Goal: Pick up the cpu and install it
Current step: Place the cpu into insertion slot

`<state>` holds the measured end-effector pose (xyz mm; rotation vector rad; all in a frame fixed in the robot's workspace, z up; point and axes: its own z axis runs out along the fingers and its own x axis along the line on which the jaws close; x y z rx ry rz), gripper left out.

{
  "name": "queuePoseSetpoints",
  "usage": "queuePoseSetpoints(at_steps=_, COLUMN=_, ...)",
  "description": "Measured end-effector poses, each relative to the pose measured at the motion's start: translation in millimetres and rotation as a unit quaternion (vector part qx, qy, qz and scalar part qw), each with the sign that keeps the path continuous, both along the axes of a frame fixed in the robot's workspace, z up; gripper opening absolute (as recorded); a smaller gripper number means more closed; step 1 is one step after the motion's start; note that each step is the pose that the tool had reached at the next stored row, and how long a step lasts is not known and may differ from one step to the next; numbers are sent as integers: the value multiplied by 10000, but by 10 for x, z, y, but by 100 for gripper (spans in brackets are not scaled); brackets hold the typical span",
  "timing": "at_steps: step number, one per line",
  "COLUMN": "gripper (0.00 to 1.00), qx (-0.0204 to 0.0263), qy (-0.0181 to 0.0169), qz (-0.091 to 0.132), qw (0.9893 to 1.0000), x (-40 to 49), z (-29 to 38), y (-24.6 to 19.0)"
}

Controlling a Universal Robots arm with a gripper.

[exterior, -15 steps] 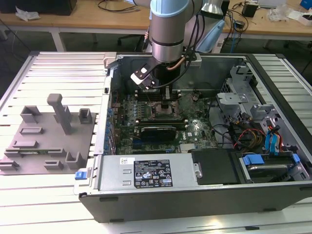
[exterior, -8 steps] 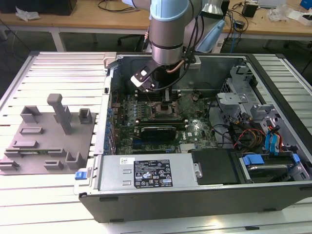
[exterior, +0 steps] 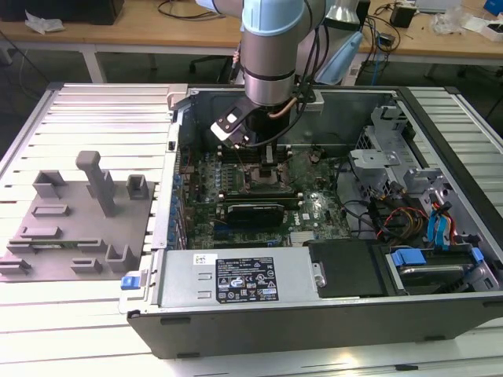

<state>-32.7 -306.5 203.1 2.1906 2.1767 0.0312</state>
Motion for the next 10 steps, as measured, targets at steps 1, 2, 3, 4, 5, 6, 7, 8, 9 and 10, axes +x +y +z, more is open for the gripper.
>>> queuePoseSetpoints(at_steps=1, gripper=11, qx=0, qy=0, qz=0, qw=10000, x=0, z=0, y=0)
queuePoseSetpoints(at_steps=2, gripper=11, qx=10, qy=-6, qz=0, qw=10000, x=2, z=15, y=3)
queuePoseSetpoints(at_steps=3, gripper=11, qx=2, qy=-1, qz=0, qw=10000, x=1, z=47, y=1)
queuePoseSetpoints(at_steps=4, gripper=11, qx=2, qy=-1, qz=0, qw=10000, x=0, z=77, y=1)
queuePoseSetpoints(at_steps=5, gripper=11, qx=1, qy=0, qz=0, qw=10000, x=0, z=112, y=0)
queuePoseSetpoints(at_steps=6, gripper=11, qx=1, qy=-1, qz=0, qw=10000, x=0, z=155, y=0)
queuePoseSetpoints(at_steps=7, gripper=11, qx=1, qy=-1, qz=0, qw=10000, x=0, z=175, y=0)
queuePoseSetpoints(at_steps=8, gripper=11, qx=1, qy=-1, qz=0, qw=10000, x=0, z=196, y=0)
queuePoseSetpoints(at_steps=9, gripper=11, qx=1, qy=0, qz=0, qw=10000, x=0, z=237, y=0)
queuePoseSetpoints(at_steps=10, gripper=11, qx=0, qy=0, qz=0, qw=10000, x=0, z=283, y=0)
